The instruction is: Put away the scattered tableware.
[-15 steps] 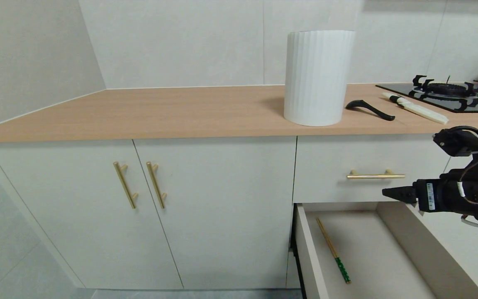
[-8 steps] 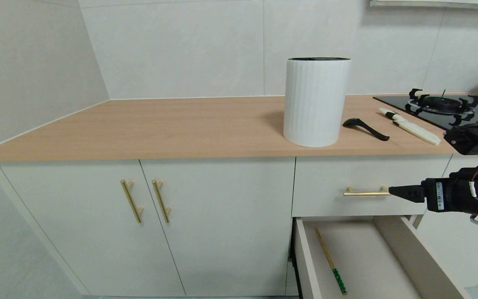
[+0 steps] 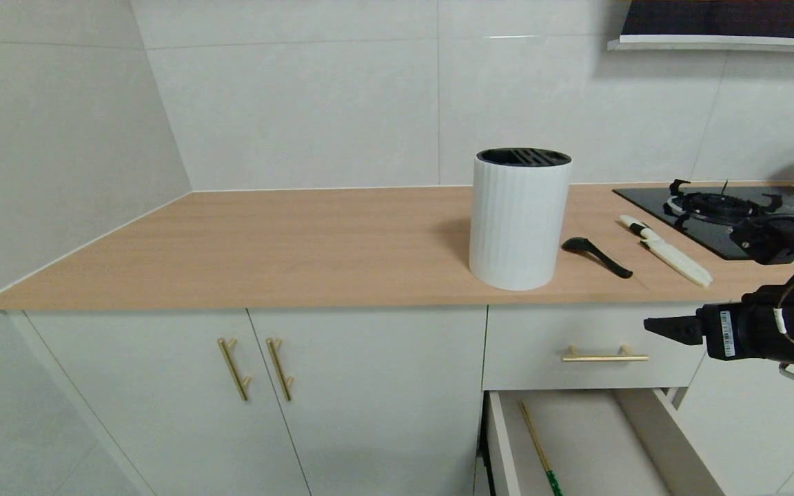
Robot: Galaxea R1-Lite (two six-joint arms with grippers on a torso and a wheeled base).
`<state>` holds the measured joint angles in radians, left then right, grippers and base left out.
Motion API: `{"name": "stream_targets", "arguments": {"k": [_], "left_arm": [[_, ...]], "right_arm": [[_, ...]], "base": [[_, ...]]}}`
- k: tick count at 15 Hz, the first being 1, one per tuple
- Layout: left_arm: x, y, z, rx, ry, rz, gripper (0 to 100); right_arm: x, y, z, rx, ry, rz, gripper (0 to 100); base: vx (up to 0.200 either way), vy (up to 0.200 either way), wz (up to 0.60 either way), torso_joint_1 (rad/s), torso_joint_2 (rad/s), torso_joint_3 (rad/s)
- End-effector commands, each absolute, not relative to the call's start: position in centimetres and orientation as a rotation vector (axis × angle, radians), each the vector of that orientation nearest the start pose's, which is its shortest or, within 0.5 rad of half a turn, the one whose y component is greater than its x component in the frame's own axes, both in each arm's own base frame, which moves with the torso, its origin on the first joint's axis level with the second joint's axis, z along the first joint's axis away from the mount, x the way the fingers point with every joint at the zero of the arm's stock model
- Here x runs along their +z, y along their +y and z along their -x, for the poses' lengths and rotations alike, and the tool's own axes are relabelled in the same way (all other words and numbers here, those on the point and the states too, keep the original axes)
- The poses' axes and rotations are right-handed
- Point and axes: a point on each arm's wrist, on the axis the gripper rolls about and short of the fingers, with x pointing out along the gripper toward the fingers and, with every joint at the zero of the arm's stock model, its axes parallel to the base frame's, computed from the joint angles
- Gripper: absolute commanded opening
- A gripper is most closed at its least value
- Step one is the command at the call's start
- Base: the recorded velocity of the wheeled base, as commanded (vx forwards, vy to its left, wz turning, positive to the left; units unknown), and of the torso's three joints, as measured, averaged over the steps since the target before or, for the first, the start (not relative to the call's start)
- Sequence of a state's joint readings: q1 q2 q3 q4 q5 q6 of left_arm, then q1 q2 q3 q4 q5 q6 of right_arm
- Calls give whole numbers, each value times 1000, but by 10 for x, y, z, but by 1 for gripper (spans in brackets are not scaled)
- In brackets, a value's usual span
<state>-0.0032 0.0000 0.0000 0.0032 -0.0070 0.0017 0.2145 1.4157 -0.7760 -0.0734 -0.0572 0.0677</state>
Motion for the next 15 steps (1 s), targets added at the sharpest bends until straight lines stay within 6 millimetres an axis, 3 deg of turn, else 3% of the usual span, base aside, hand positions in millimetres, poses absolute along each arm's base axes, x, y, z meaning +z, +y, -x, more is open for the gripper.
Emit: {"name": "stream_targets", "arguments": {"k": [1, 7, 9, 11, 13, 15], "left_arm": [[75, 0, 23, -11, 3, -3, 100], [75, 0, 23, -11, 3, -2, 100], [75, 0, 23, -11, 3, -2, 100], [75, 0, 23, -9, 3, -2, 100], [75, 0, 23, -11, 3, -2, 100], [75, 0, 23, -9, 3, -2, 100]], "right_arm": [[195, 47, -221, 136, 578, 13, 100], [187, 48, -232, 138, 596, 39, 100], [177, 44, -259, 122, 556, 83, 100], [182, 42, -302, 134, 437, 70, 100], [188, 38, -328, 127, 406, 67, 100], [173, 23, -363, 257, 419, 38, 100]], "base": [[0, 0, 0, 207, -486, -276], [0, 0, 0, 207, -461, -260], [0, 0, 0, 61, -127, -78], [0, 0, 0, 13, -25, -16], [0, 0, 0, 0, 0, 0], [0, 0, 0, 0, 0, 0]]}}
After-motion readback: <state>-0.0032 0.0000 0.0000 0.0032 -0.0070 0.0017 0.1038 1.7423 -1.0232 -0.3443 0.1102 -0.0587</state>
